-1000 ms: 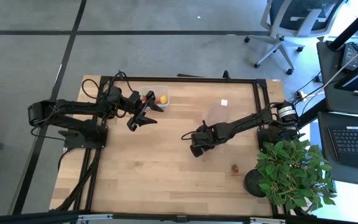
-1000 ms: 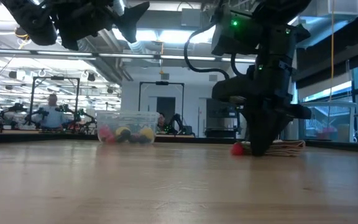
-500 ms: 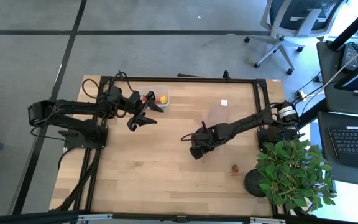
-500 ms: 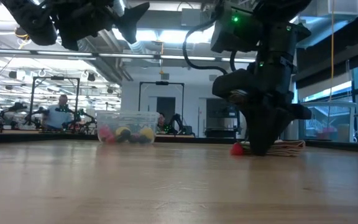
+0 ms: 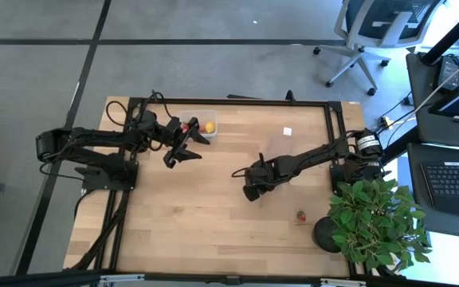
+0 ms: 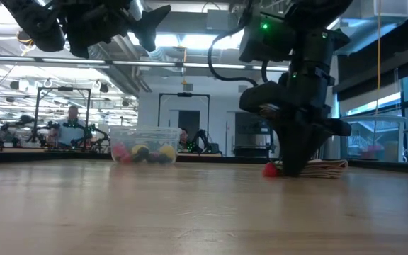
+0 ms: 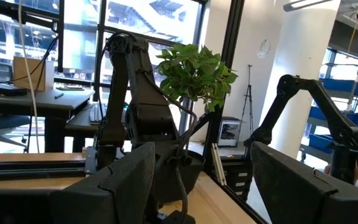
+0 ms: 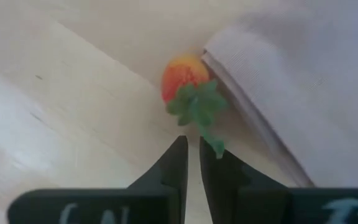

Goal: Pick and placing Produce into tupperware
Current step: Put the strawberry into the transparent bin

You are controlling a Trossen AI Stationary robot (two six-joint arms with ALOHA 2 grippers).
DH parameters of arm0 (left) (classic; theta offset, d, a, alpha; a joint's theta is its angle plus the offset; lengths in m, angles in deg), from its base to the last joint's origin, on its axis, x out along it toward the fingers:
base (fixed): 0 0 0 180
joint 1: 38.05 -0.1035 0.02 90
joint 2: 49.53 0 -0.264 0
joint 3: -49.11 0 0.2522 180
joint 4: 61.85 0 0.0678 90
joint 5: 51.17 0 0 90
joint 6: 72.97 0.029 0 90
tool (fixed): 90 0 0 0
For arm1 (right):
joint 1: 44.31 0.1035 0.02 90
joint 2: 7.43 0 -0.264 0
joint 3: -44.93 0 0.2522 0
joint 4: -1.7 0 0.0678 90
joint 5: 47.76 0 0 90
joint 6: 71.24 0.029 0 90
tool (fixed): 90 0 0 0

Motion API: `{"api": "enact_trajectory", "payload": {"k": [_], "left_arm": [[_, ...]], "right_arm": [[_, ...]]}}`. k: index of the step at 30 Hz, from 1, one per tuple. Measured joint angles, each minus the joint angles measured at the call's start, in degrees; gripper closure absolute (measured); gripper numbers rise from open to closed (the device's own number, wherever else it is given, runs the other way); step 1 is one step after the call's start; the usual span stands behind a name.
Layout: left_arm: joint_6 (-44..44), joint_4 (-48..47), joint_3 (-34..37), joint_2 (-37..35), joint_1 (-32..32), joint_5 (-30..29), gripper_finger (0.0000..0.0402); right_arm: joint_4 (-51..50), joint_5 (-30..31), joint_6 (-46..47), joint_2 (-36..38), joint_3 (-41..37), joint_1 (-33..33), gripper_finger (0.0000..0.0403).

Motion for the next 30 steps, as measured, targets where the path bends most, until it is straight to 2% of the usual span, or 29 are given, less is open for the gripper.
{"api": "enact_trajectory", "payload": {"k": [6,15,30], "left_arm": [[0.0,0.0,0.0,0.0,0.0,0.0,0.0147],[0.0,0.0,0.0,0.0,0.0,0.0,0.0147],[0.2,-3.6,0.0,0.0,0.0,0.0,0.0147]], "right_arm": [[-0.7,0.0,-1.1,0.0,0.4,-0.9,0.0359],[-7.1,0.6,-7.4,0.1,6.5,-1.9,0.0359],[-8.5,0.7,-7.5,0.1,6.5,-3.6,0.0359]]}}
